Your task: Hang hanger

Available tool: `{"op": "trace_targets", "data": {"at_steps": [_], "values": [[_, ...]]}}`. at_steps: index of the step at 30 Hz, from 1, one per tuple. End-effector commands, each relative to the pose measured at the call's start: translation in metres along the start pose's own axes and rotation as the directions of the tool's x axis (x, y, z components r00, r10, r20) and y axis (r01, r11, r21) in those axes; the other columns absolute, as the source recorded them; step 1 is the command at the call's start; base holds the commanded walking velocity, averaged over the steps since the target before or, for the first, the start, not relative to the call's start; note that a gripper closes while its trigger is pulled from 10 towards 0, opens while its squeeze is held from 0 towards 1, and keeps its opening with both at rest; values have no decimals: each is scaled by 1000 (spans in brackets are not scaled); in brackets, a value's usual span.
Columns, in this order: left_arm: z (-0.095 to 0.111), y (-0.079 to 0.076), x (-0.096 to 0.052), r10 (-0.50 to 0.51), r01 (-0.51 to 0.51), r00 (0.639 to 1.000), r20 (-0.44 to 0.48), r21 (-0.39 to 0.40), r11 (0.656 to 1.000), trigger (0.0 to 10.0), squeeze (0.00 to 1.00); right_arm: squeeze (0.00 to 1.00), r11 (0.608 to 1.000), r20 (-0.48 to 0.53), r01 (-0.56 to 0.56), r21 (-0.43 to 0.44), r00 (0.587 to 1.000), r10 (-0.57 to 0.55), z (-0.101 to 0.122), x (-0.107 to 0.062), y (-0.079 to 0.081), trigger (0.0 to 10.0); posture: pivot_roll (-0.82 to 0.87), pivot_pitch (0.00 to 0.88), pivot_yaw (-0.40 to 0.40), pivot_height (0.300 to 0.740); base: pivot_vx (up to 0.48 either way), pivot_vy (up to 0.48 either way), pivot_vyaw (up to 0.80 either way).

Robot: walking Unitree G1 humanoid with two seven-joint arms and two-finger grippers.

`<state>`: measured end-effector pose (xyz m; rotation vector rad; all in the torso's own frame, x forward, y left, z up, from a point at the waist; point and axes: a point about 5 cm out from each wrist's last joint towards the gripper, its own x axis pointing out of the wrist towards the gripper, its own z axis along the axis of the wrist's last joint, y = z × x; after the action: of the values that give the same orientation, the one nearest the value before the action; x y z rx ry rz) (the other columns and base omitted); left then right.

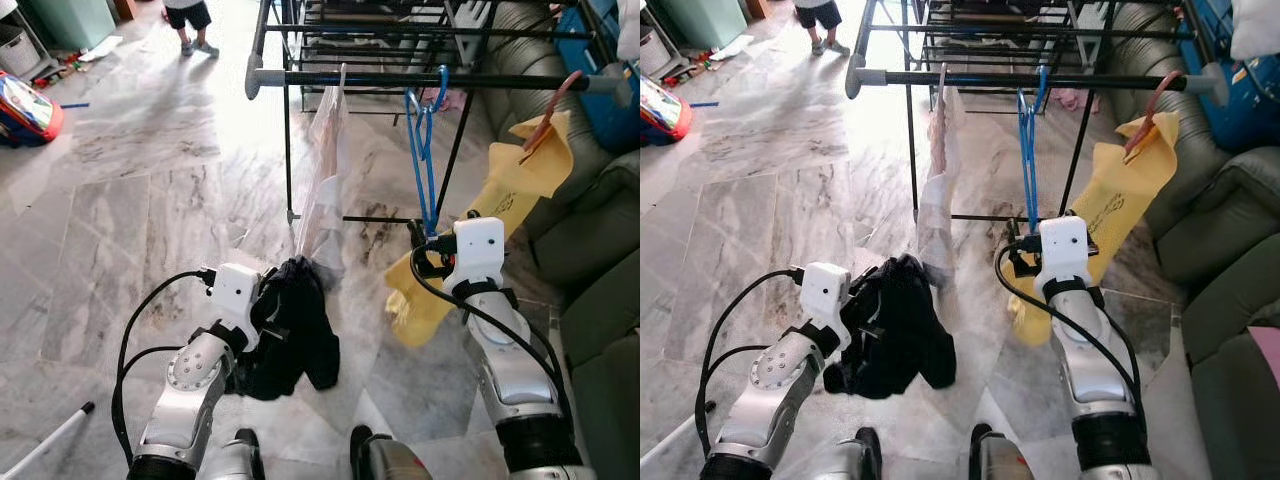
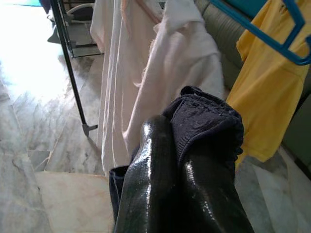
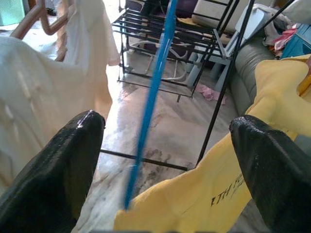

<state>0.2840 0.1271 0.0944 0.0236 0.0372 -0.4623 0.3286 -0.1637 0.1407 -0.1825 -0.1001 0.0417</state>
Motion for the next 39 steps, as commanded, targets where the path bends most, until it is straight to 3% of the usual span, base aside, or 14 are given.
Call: {"op": "trace_targets", "data": {"at_steps": [1,10,17,23,30,35,39], "values": [[2,0,-3,-7,7,1000,5,6,1000,10000,0,0,999,-11,34,9,999,-34,-3,1,-8,10000,-54,302,20,740,0,0,0],[8,3,-4,-13,13,1000,12,-3,1000,10000,0,0,999,8,44,26,999,-44,13,30,-11,10000,-45,309,31,740,0,0,0],[14,4,-4,1,0,999,32,-29,1000,10000,0,0,999,50,37,28,998,-38,24,39,-7,10000,-38,306,25,740,0,0,0],[20,17,-7,93,-90,994,62,-49,995,10000,0,0,998,73,52,38,996,-55,15,17,1,10000,-37,275,10,740,0,0,0],[13,41,-24,243,-241,968,56,-44,969,10000,0,0,997,94,62,38,993,-66,7,-38,7,10000,-76,240,15,740,0,0,0],[4,45,-23,291,-289,956,25,-57,956,10000,0,0,996,102,83,44,991,-87,10,-47,3,10000,-113,175,16,740,0,0,0],[1,42,-11,303,-300,953,23,-86,950,10000,0,0,996,96,83,30,992,-85,10,-44,1,10000,-136,125,14,740,0,0,0]]}}
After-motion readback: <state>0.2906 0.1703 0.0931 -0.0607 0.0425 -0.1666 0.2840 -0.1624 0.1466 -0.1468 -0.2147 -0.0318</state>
